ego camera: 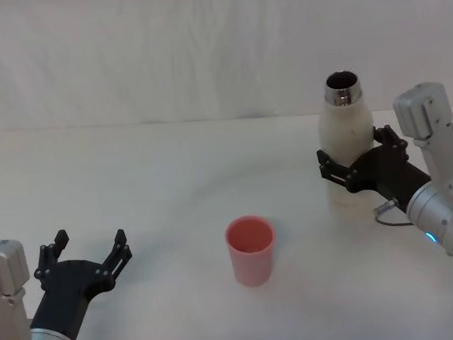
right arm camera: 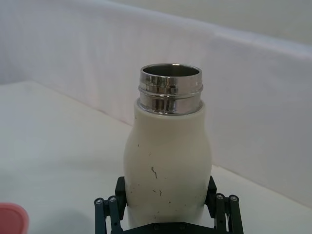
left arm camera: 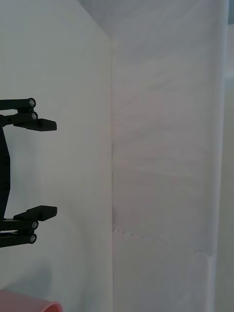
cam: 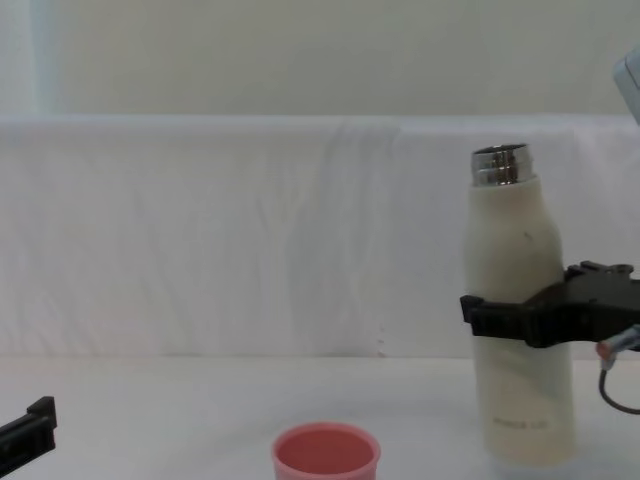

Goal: Grasp the thermos with one hand and pour water into the cup lid.

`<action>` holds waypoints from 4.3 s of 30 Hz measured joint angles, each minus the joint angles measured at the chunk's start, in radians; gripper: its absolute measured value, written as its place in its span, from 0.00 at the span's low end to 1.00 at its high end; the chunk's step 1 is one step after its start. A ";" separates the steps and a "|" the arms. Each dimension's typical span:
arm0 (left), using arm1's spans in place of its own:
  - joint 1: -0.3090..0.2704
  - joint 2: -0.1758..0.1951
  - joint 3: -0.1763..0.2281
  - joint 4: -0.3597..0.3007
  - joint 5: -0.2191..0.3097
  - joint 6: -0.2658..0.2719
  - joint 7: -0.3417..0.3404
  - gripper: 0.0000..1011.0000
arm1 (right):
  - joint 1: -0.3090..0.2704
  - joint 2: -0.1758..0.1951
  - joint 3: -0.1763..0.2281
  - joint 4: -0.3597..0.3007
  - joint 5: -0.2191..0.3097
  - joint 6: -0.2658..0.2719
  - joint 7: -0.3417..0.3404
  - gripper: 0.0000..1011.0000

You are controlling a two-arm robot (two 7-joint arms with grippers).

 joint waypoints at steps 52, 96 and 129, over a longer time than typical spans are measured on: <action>0.000 0.000 0.000 0.000 0.000 0.000 0.000 0.99 | 0.101 0.000 -0.096 0.192 0.229 -0.026 0.005 0.95; 0.000 0.000 0.000 0.000 0.000 0.000 0.000 0.99 | 0.132 0.066 -0.180 0.222 0.316 -0.045 -0.047 0.95; 0.000 0.000 0.000 0.000 0.000 0.000 0.000 0.99 | 0.136 0.078 -0.195 0.229 0.324 -0.043 -0.045 0.99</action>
